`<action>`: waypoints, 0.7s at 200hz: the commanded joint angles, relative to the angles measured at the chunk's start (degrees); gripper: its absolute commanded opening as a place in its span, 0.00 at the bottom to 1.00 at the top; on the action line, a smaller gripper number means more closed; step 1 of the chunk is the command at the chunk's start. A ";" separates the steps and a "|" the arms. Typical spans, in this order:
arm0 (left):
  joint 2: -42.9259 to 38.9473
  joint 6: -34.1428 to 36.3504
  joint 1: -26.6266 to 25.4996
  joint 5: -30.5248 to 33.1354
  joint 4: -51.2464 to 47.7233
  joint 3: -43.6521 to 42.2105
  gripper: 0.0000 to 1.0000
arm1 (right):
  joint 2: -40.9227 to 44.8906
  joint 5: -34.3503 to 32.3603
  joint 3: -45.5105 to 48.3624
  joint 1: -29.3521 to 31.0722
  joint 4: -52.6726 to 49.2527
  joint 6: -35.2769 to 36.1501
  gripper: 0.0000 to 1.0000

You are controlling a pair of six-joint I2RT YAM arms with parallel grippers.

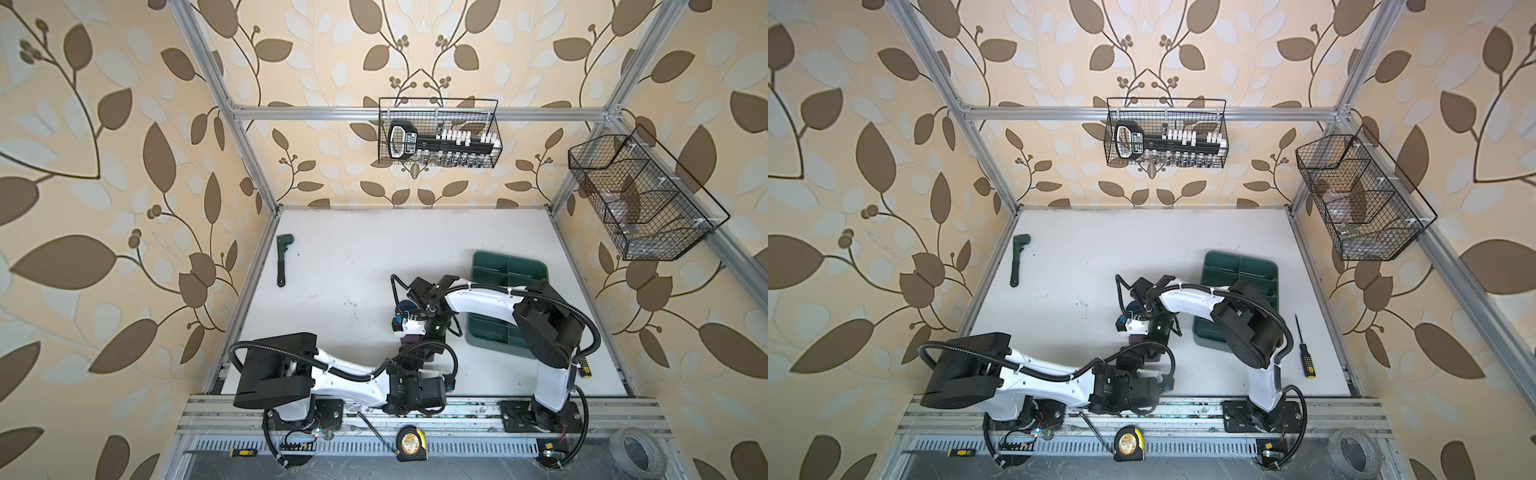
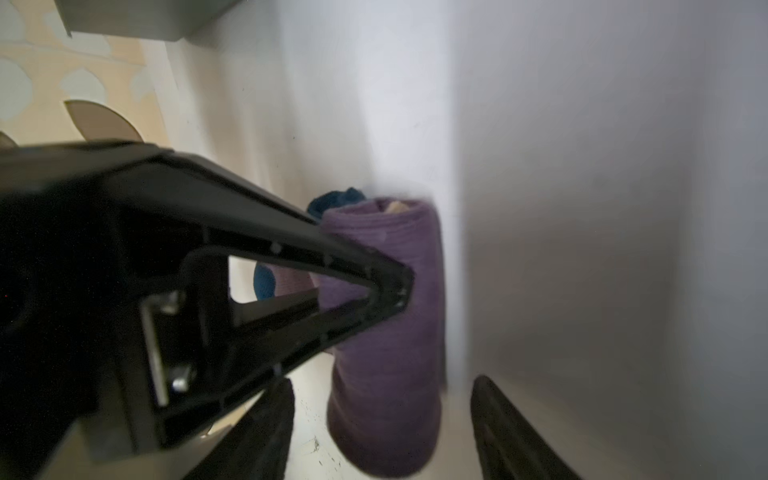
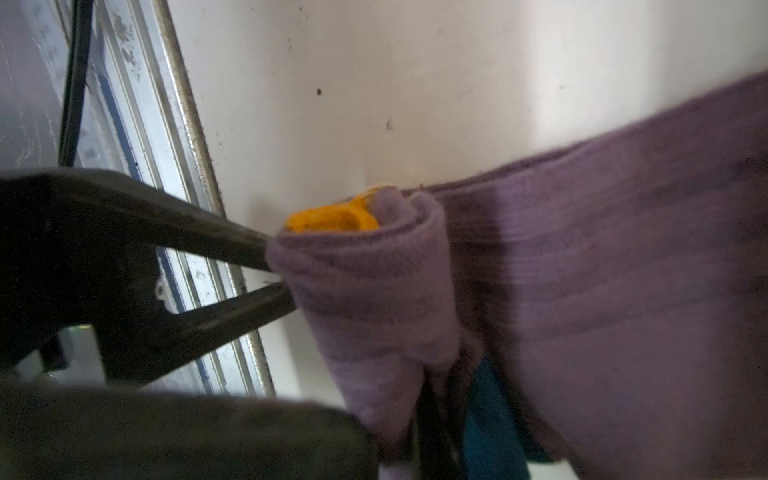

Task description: Roll the socks

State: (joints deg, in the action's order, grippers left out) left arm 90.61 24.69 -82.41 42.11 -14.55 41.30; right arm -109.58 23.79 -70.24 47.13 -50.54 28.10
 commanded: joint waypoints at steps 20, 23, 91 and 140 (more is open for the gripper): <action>1.83 -6.36 4.65 -5.07 2.28 1.09 0.39 | 0.55 -8.67 5.30 0.15 5.75 -0.81 0.00; 1.85 -6.85 5.22 -6.05 1.98 1.35 0.35 | 0.99 -8.86 5.66 0.15 6.09 -0.92 0.00; -0.14 -6.63 15.08 -31.72 -7.57 6.68 0.00 | 11.84 -11.36 13.50 -1.13 14.32 -5.33 0.38; 2.11 -5.28 16.92 -35.15 -11.27 7.77 0.00 | 28.64 -14.48 16.29 -9.33 17.79 -11.31 0.55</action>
State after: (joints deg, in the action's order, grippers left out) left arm 91.13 22.63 -67.18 13.82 -22.59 48.29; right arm -90.45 11.46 -55.33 41.71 -34.09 21.12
